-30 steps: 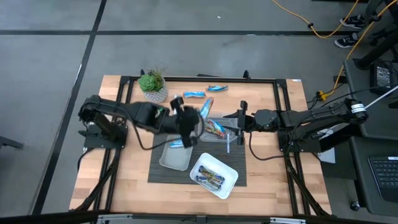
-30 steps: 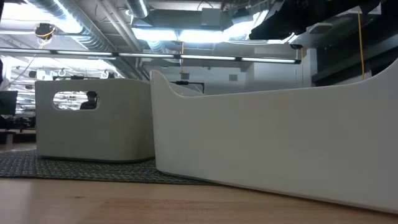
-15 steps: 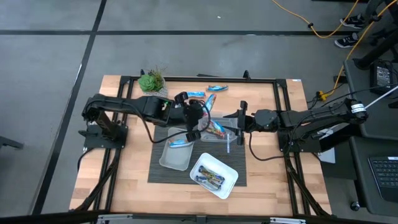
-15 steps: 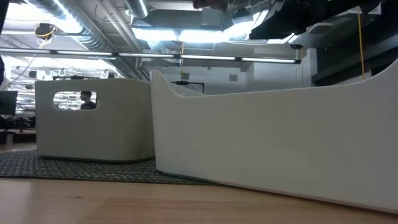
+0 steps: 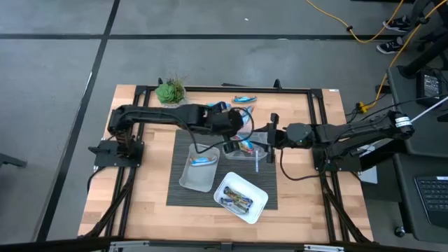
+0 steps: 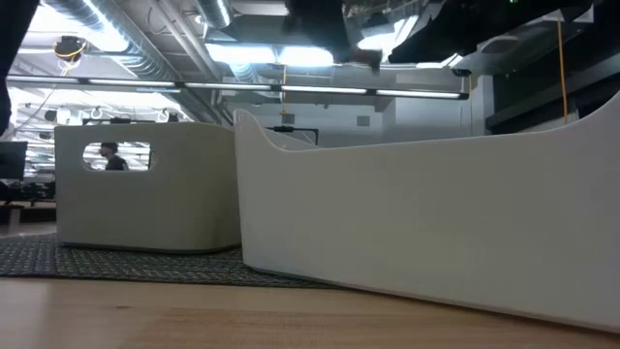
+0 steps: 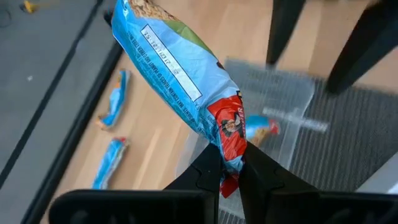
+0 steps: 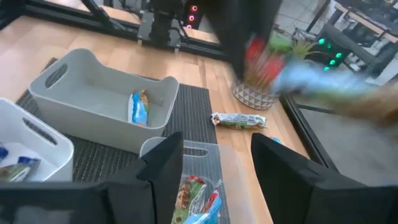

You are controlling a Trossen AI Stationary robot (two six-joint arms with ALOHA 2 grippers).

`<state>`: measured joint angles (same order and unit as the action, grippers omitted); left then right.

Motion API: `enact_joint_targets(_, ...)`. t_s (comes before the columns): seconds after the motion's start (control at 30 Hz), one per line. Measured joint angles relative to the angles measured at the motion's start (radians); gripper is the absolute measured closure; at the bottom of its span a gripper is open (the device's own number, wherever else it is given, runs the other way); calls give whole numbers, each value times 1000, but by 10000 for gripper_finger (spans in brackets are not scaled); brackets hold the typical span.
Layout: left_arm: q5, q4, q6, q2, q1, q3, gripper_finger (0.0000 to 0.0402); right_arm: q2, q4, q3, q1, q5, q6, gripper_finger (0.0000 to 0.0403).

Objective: Pick and place Granola Bars by type
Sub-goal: Put the red granola bar into the transparent bin

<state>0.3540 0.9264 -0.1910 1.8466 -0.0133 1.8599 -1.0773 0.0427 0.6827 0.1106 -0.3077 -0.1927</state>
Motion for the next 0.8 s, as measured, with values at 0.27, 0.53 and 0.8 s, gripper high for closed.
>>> enact_joint_targets(0.27,-18,6,31,82,13,0,377,-7,-5,0,-4,-10,-5,211)
enact_joint_targets(0.53,-47,16,31,151,29,0,377,-7,-6,0,-4,-13,-7,211)
enact_joint_targets(0.8,-88,16,30,218,29,0,377,-7,-10,0,-4,-13,-7,211)
